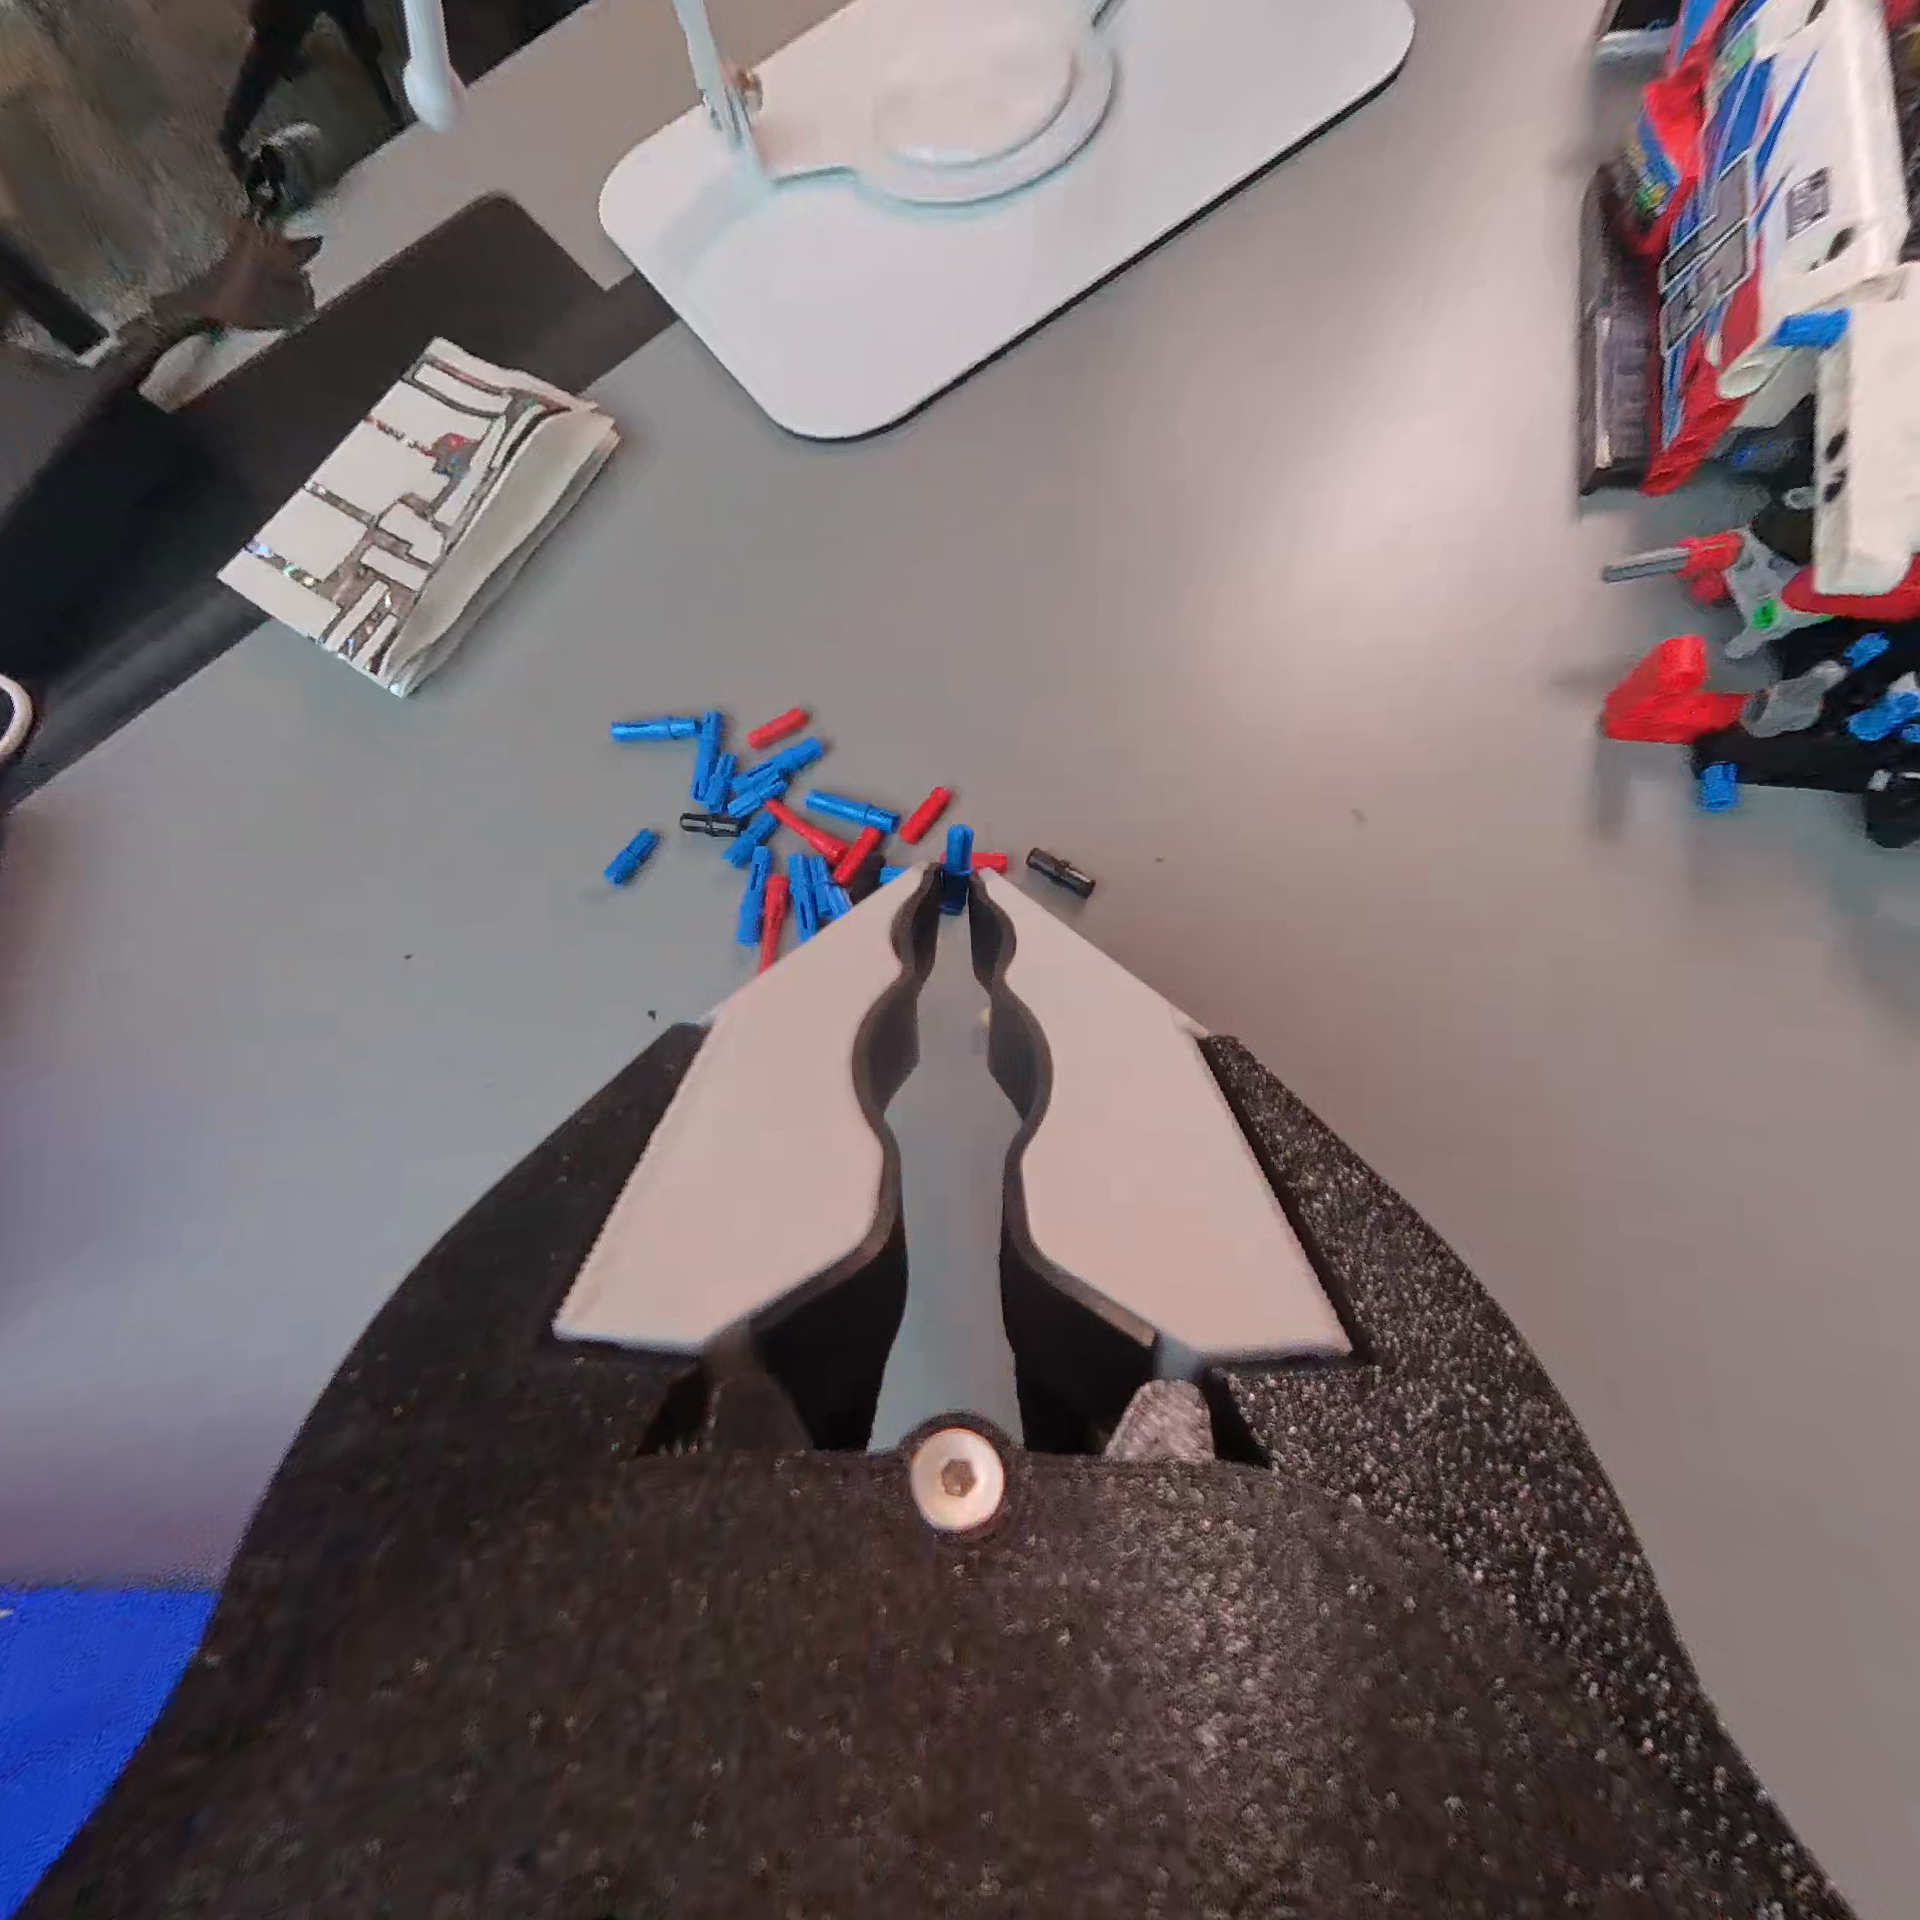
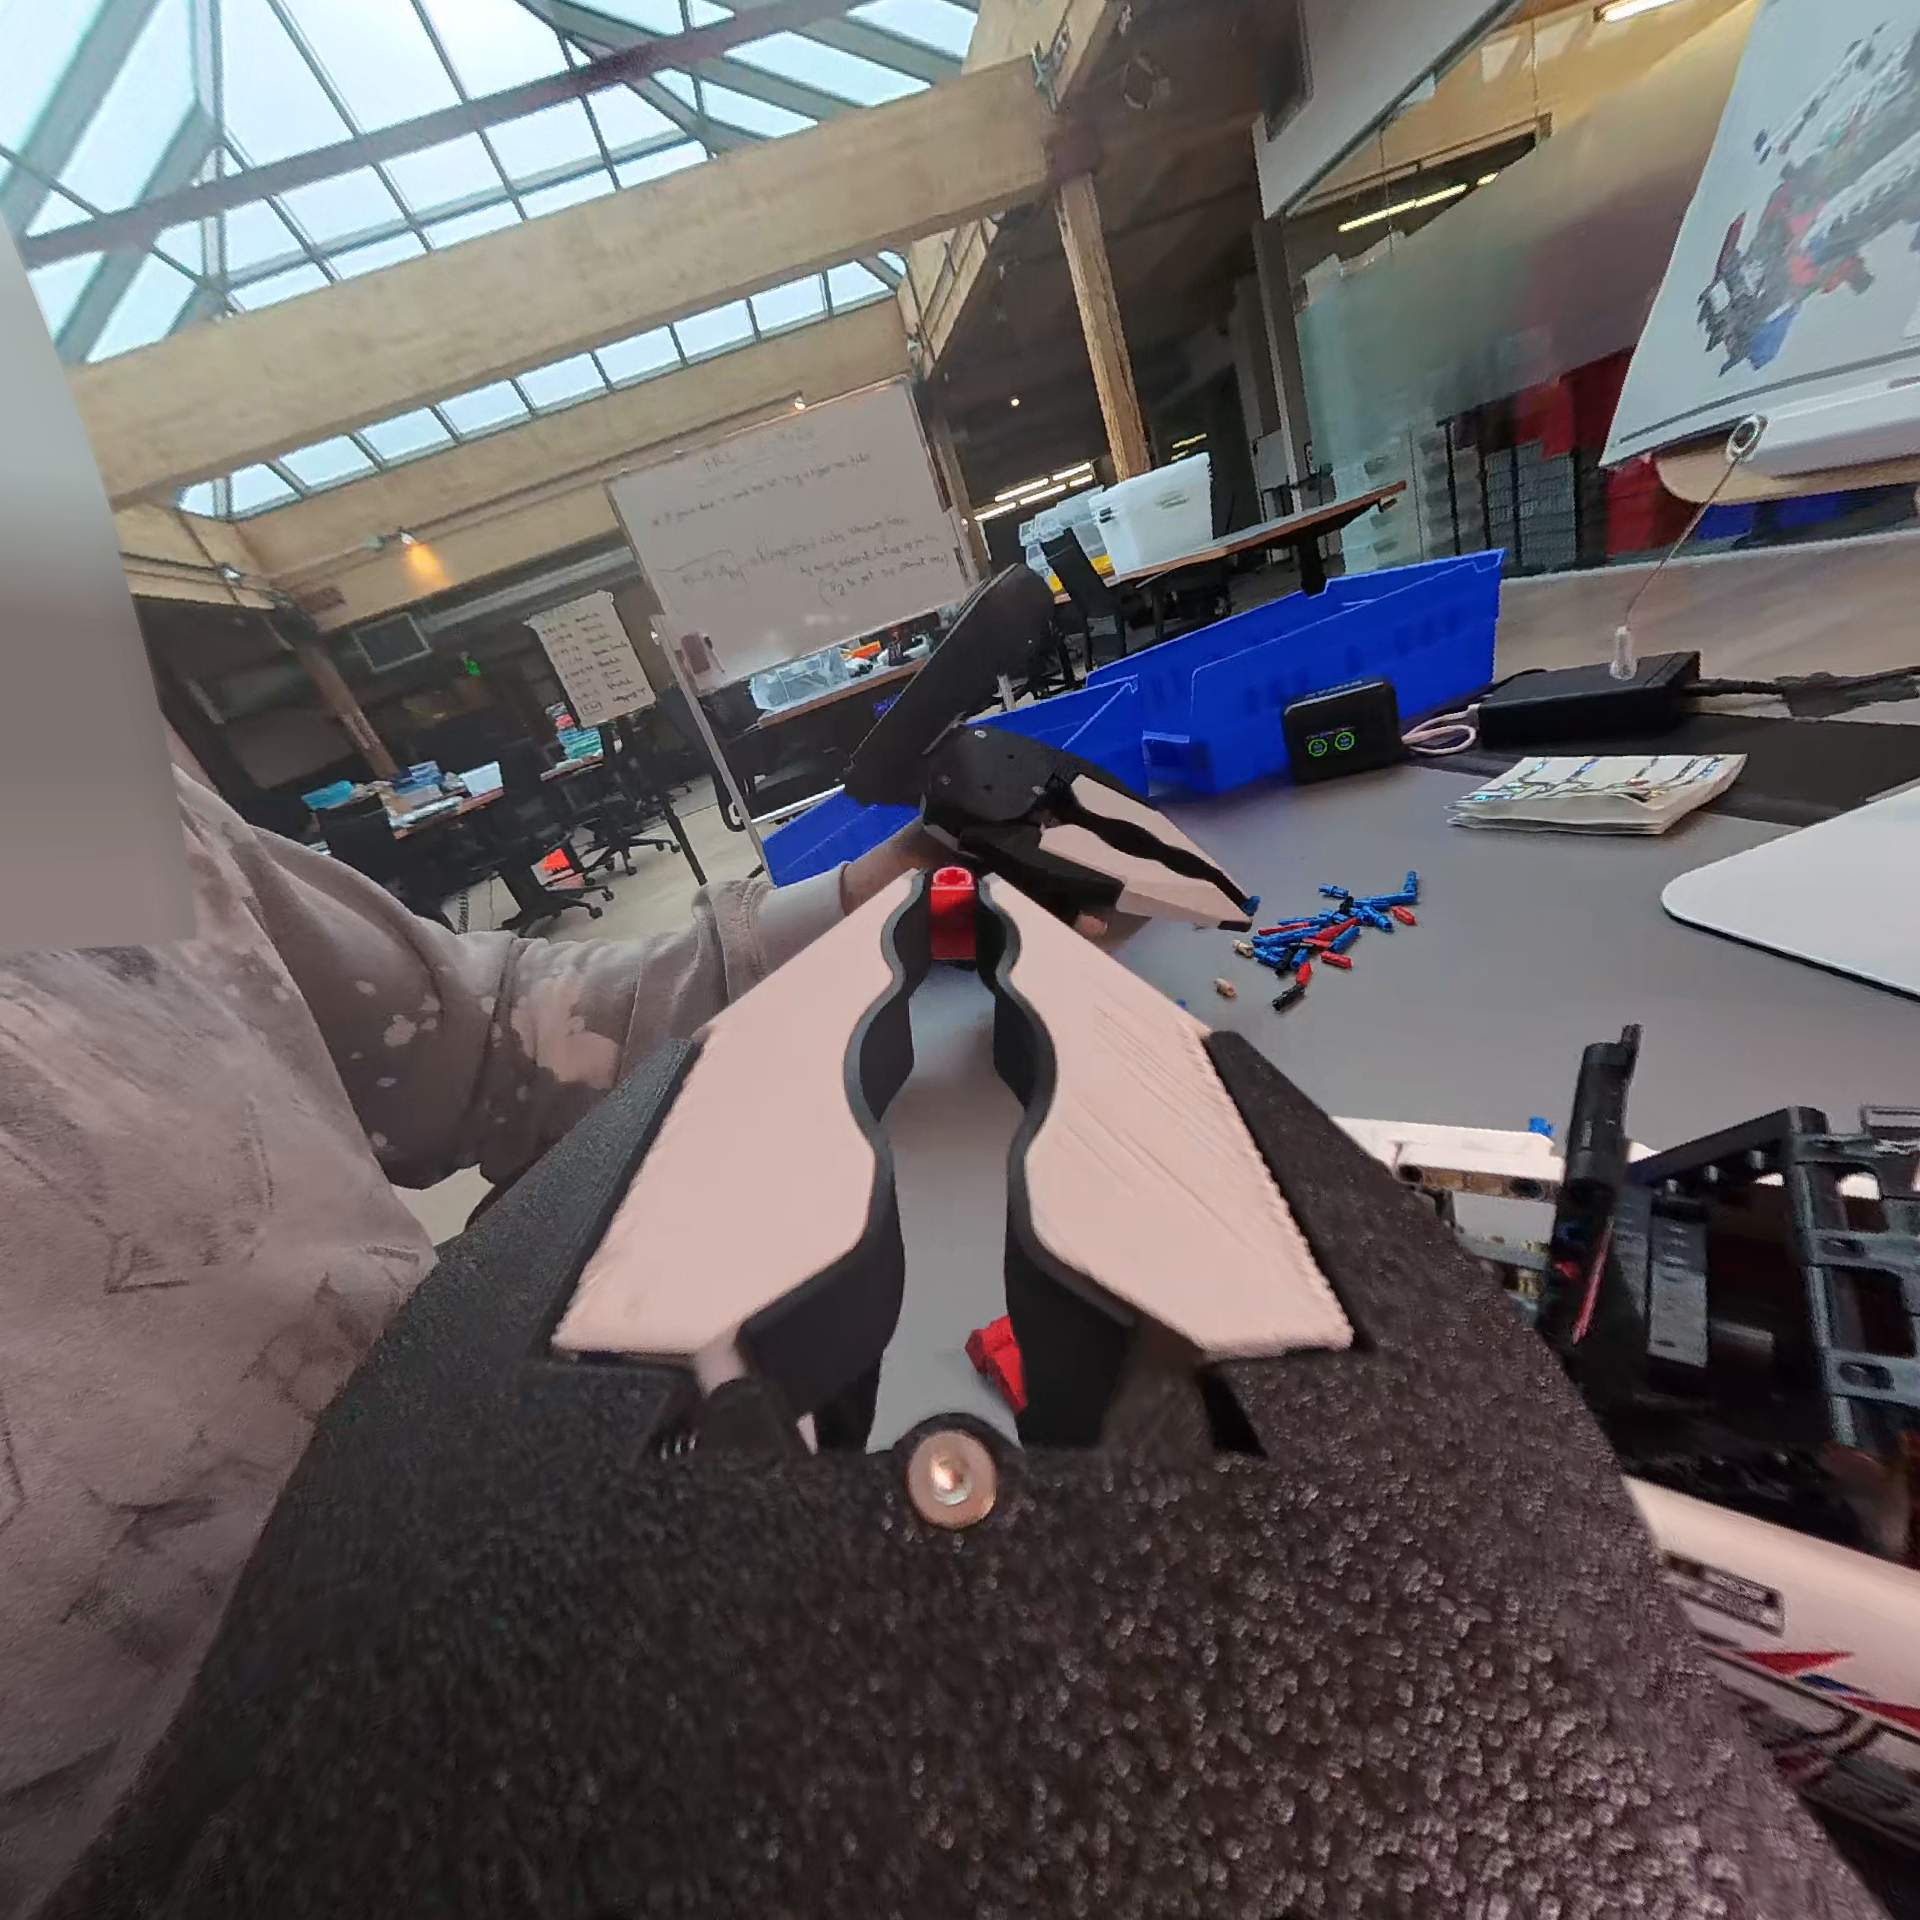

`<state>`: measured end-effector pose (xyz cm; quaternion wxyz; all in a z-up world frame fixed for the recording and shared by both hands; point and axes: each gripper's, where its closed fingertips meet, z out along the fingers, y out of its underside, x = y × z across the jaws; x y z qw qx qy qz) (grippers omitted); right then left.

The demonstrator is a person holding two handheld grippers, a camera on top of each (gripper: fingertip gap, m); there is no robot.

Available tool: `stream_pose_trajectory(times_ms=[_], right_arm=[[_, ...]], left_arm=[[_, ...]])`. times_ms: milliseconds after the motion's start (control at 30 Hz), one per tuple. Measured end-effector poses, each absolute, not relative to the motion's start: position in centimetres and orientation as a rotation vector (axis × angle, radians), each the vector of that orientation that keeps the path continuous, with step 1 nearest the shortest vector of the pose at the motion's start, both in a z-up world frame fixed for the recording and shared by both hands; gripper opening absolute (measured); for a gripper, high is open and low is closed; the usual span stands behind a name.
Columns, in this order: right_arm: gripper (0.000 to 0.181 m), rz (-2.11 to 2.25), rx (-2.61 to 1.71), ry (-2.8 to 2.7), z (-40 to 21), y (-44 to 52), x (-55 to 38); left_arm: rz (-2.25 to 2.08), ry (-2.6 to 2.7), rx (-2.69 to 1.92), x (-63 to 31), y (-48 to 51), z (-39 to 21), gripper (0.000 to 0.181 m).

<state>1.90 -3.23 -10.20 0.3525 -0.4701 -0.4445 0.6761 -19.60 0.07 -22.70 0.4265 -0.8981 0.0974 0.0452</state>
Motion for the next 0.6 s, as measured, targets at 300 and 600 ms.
stream_pose_trajectory(times_ms=[300, 600], right_arm=[[0.007, 1.878, -1.302, -1.091, -10.9, -3.3, 1.6], [0.006, 2.316, -1.497, -0.673, -11.0, -1.5, 1.0]], left_arm=[[0.083, 0.257, -2.264, -19.1, 0.0, -23.6, 0.044], [-0.418, 0.550, -1.736, -3.2, -2.0, -13.5, 0.038]])
